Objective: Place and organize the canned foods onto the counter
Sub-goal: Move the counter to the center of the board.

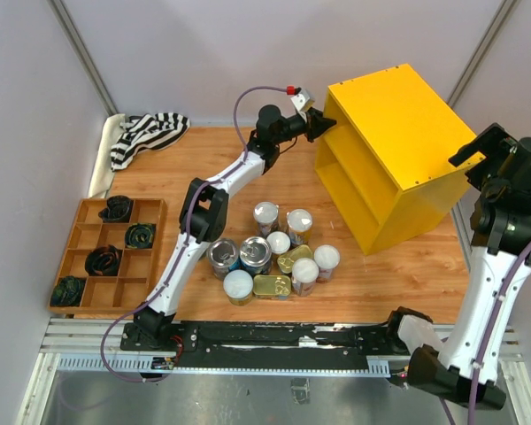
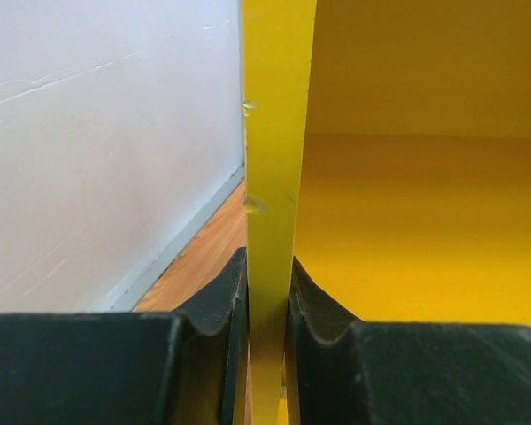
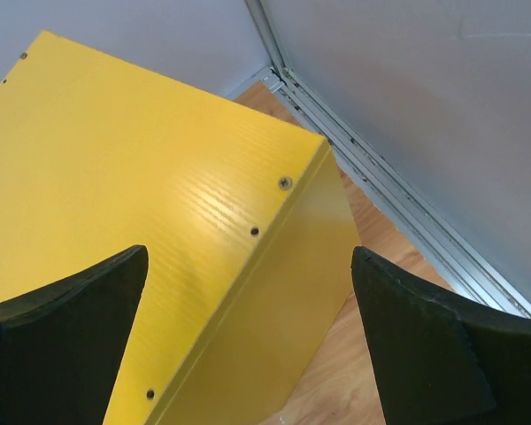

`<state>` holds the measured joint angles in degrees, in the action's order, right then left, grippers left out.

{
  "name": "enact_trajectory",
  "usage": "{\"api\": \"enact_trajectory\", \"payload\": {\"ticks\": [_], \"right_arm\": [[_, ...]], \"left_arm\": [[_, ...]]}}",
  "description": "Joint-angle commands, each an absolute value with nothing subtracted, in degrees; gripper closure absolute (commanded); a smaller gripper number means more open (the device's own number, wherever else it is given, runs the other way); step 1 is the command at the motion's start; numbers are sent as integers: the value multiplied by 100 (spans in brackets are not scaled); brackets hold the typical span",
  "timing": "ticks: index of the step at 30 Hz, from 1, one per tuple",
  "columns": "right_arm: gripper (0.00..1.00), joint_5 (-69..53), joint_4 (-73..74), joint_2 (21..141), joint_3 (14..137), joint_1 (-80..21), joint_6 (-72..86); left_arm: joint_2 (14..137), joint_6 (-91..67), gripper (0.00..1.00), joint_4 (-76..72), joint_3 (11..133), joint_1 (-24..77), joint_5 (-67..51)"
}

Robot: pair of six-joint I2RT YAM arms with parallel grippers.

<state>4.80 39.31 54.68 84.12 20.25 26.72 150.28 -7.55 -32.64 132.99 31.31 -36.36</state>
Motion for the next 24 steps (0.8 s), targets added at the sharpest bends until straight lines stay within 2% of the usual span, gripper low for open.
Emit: {"api": "enact_trajectory", "payload": {"ticks": [1,7,9,12,18,24], "right_arm": [[2,-56,3624,5996,8908,2179,2109],[2,-1124,3357,6560,8967,3139,2657],[2,-1265,3053,6773,8795,3367,2762],[1,-2140,2294,7045,8383,3797,3070],[13,-3099,789,6820,7479,3784,3616],[15,-3020,644,6179,6624,3182,3575]], "left_arm": [[14966,-1169,99,-3252,12955,3222,-4907],[14797,-1447,99,-3576,12748,2793,-5053],[14773,-1397,100,-3520,12784,2762,-5033],[14822,-1422,100,-3507,12892,2760,-5027],[14877,-1462,99,-3497,12869,2761,-4943],[14795,-1364,100,-3408,12669,2850,-4724]]}}
